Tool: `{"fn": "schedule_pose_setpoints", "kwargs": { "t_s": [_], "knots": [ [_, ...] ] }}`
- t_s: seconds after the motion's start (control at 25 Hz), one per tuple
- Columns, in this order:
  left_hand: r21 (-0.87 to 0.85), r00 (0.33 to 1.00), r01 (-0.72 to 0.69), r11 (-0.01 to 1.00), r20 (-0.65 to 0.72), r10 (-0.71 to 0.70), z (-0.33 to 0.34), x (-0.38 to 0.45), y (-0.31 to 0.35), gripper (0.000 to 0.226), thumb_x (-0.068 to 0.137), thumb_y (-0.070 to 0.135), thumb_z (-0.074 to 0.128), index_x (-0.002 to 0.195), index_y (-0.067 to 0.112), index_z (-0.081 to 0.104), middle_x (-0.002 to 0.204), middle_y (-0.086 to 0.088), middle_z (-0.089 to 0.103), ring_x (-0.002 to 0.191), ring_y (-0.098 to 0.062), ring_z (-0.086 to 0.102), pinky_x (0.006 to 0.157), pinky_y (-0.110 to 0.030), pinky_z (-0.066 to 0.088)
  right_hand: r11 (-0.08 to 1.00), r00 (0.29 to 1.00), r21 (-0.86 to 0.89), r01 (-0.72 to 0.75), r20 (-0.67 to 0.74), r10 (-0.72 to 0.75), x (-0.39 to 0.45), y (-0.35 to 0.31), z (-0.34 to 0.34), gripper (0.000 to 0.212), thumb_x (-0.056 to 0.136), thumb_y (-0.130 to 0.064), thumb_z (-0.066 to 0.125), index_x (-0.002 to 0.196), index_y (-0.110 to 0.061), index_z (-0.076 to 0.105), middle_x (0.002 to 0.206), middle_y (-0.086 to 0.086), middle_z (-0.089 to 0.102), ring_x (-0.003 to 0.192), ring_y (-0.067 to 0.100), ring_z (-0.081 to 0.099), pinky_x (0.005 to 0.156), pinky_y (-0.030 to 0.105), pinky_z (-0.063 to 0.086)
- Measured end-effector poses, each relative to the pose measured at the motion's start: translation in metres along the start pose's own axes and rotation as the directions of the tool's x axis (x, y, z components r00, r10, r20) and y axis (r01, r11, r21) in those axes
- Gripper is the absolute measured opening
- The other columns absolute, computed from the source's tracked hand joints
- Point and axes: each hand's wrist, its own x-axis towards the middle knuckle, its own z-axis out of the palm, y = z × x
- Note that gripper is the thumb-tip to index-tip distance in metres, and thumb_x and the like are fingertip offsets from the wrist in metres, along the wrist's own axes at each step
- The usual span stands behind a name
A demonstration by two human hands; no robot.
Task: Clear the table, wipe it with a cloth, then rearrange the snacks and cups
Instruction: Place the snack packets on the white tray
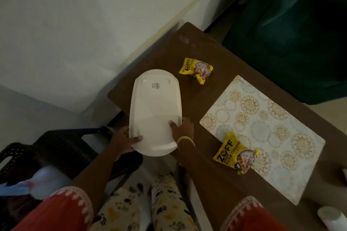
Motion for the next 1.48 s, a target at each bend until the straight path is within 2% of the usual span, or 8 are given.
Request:
{"fn": "schedule_pose_setpoints", "kwargs": {
  "t_s": [0.08, 0.32, 0.52, 0.68, 0.8, 1.0, 1.16, 1.48],
  "knots": [
    [0.055, 1.0, -0.012, 0.998, -0.016, 0.013, -0.007, 0.018, 0.003, 0.106, 0.03, 0.041, 0.096, 0.121, 0.011, 0.052, 0.122, -0.008, 0.059, 0.11, -0.03, 0.056, 0.089, -0.05, 0.05, 0.999, 1.0, -0.031, 0.028, 0.004, -0.028, 0.022, -0.013, 0.007, 0.059, 0.087, -0.037, 0.066, 0.133, -0.007, 0.046, 0.13, 0.015, 0.047, 0.119, 0.032, 0.049, 0.099, 0.039, 0.039],
    [0.358, 0.991, 0.046, 0.932, -0.132, 0.002, -0.02, 0.081, -0.003, 0.053, 0.076, 0.011, 0.078, 0.119, 0.0, 0.049, 0.131, -0.022, 0.053, 0.117, -0.039, 0.053, 0.098, -0.054, 0.046, 0.973, 0.989, -0.18, 0.145, 0.0, -0.147, 0.069, -0.03, 0.018, 0.059, 0.082, -0.044, 0.069, 0.125, -0.007, 0.053, 0.124, 0.013, 0.054, 0.116, 0.031, 0.053, 0.098, 0.045, 0.044],
    [0.738, 0.986, 0.145, 0.659, -0.167, -0.03, -0.012, 0.083, 0.018, 0.043, 0.091, 0.026, 0.06, 0.123, -0.001, 0.05, 0.124, -0.018, 0.056, 0.113, -0.035, 0.056, 0.095, -0.041, 0.046, 0.924, 0.98, -0.332, 0.191, 0.111, -0.162, 0.086, -0.04, -0.004, 0.05, 0.086, -0.042, 0.065, 0.117, -0.004, 0.055, 0.118, 0.014, 0.057, 0.111, 0.032, 0.056, 0.091, 0.042, 0.048],
    [0.893, 0.886, 0.111, 0.436, -0.288, 0.364, 0.018, 0.079, 0.053, 0.036, 0.085, 0.026, 0.059, 0.112, 0.007, 0.045, 0.108, -0.015, 0.057, 0.097, -0.034, 0.06, 0.082, -0.044, 0.053, 0.895, 0.942, -0.388, 0.219, -0.154, -0.298, 0.105, -0.07, -0.039, 0.043, 0.088, -0.038, 0.06, 0.117, -0.007, 0.05, 0.118, 0.013, 0.055, 0.111, 0.031, 0.053, 0.086, 0.042, 0.049],
    [0.939, 0.801, -0.054, 0.34, -0.162, 0.576, 0.042, 0.091, 0.07, 0.056, 0.085, 0.027, 0.061, 0.132, 0.008, 0.039, 0.126, -0.021, 0.049, 0.111, -0.036, 0.055, 0.086, -0.047, 0.053, 0.892, 0.852, -0.423, 0.158, -0.397, -0.34, 0.132, -0.095, -0.064, 0.068, 0.081, -0.036, 0.07, 0.134, -0.01, 0.037, 0.129, 0.016, 0.042, 0.117, 0.034, 0.046, 0.086, 0.043, 0.048],
    [0.977, 0.886, -0.137, 0.165, 0.046, 0.461, 0.04, 0.111, 0.055, 0.083, 0.088, 0.044, 0.057, 0.153, 0.027, 0.008, 0.161, -0.008, 0.003, 0.147, -0.032, 0.015, 0.104, -0.053, 0.04, 0.942, 0.941, -0.307, 0.137, -0.257, -0.22, 0.178, -0.094, -0.077, 0.057, 0.083, -0.02, 0.069, 0.135, -0.021, 0.046, 0.13, 0.015, 0.046, 0.114, 0.038, 0.054, 0.088, 0.042, 0.048],
    [0.944, 0.921, -0.171, 0.283, 0.051, 0.387, 0.026, 0.111, 0.051, 0.087, 0.086, 0.04, 0.063, 0.153, 0.029, 0.008, 0.162, -0.006, -0.004, 0.148, -0.03, 0.004, 0.111, -0.055, 0.032, 0.931, 0.873, -0.13, 0.34, -0.326, -0.364, 0.149, -0.098, -0.061, 0.033, 0.084, -0.002, 0.055, 0.114, -0.009, 0.067, 0.115, 0.017, 0.06, 0.106, 0.033, 0.058, 0.088, 0.032, 0.043],
    [0.925, 0.956, -0.125, 0.36, 0.016, 0.292, 0.024, 0.1, 0.057, 0.079, 0.088, 0.036, 0.063, 0.15, 0.012, 0.022, 0.16, -0.011, 0.008, 0.146, -0.031, 0.016, 0.115, -0.047, 0.024, 0.793, 0.839, -0.272, 0.545, 0.167, -0.518, 0.1, -0.095, 0.005, 0.054, 0.076, -0.01, 0.067, 0.127, -0.006, 0.051, 0.13, 0.015, 0.043, 0.109, 0.036, 0.055, 0.088, 0.041, 0.051]
  ]
}}
